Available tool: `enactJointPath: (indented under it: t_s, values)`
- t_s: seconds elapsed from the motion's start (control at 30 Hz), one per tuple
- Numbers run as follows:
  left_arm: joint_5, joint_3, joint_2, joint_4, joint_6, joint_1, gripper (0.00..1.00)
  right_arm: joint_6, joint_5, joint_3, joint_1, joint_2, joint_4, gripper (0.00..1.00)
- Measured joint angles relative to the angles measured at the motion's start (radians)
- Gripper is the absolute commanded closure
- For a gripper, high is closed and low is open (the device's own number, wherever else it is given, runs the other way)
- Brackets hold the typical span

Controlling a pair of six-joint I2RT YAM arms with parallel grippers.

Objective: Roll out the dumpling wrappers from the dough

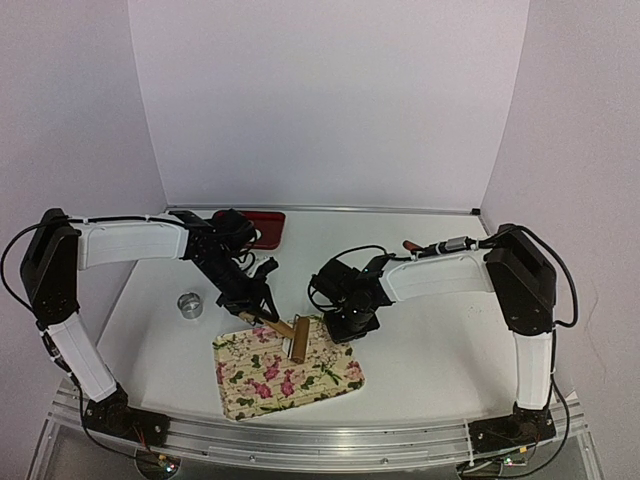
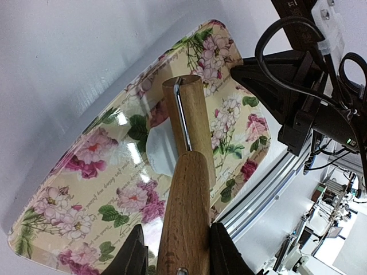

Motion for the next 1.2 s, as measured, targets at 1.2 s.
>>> enactJointPath:
  t_s: [1.2]
  values:
    - [-0.028,-0.040,-0.087,-0.008,0.003,-0.014,1.00,0.008,0.007,0.004,0.008,0.002,0.026,1.00]
